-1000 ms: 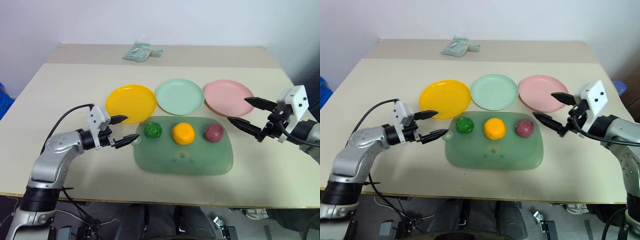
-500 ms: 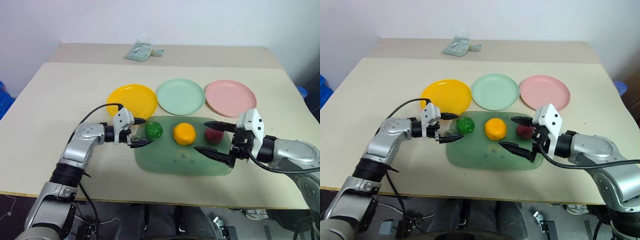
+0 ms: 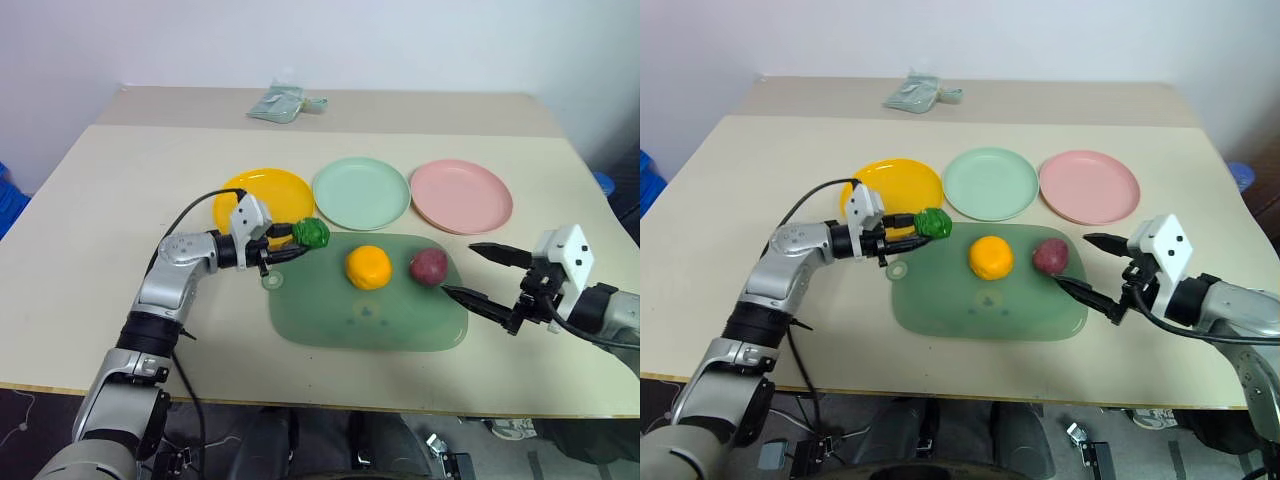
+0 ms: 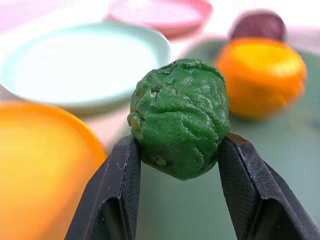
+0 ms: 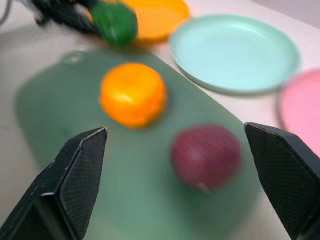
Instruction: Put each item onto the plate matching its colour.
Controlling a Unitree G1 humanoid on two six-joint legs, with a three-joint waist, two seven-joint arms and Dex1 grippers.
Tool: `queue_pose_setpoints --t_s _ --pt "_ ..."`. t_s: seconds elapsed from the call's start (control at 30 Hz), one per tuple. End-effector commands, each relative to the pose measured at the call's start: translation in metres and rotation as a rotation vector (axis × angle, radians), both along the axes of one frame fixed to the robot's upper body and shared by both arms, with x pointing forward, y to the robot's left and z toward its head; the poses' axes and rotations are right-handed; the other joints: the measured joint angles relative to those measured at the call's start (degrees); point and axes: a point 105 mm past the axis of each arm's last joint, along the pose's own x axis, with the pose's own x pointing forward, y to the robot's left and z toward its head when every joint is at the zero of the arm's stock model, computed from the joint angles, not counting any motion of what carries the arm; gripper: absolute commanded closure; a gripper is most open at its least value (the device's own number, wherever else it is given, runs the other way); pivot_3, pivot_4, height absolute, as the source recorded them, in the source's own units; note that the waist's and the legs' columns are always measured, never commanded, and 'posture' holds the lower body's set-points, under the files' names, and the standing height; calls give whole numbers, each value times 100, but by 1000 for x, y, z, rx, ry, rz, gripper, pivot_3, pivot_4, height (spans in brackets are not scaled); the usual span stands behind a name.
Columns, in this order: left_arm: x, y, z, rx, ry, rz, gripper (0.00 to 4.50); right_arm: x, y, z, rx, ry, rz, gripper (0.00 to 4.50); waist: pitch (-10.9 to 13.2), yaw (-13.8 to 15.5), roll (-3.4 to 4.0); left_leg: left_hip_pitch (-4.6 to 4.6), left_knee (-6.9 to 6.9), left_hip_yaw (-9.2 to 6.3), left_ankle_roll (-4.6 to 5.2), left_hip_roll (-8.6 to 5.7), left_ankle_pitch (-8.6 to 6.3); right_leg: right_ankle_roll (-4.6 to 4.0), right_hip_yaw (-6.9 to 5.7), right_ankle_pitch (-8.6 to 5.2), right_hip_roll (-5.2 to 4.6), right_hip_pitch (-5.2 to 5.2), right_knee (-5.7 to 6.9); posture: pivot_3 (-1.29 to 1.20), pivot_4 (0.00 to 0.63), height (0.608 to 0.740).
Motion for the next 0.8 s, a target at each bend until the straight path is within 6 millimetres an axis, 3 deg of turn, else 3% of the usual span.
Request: queue_pose_setpoints --t_s 0.03,0.23,0.33,0.53,0.73,0.8 --pt "32 -2 19 -6 -78 162 2816 0 -7 8 -18 -58 -13 0 1 1 -3 0 1 0 0 -1 0 1 0 0 1 0 0 0 150 740" --pt "66 -51 33 -11 -85 232 2816 3 -4 0 -5 -68 -14 0 9 11 -18 -3 4 1 0 -6 0 6 -2 1 6 -2 1 0 150 740" --pt "74 -62 35 -13 -58 244 2816 4 -3 1 -2 -78 -16 0 10 -14 -20 -6 3 3 0 -10 0 11 -2 1 6 -5 0 0 150 740" --pt "80 -73 36 -21 -39 259 25 0 -2 0 5 -95 -35 0 11 -12 -20 -4 2 6 0 -9 0 11 -2 0 7 -12 8 0 150 740" --pt "75 -61 48 -122 -60 213 25 -5 -9 -5 2 -93 -61 0 12 -2 -23 -6 3 7 -2 -9 1 12 0 0 4 -11 8 0 150 740" --pt "62 -52 49 -137 -92 139 25 -6 -13 -6 -3 -96 -72 0 10 -26 -20 -4 2 8 -5 -9 3 12 3 0 -1 -11 8 0 150 740"
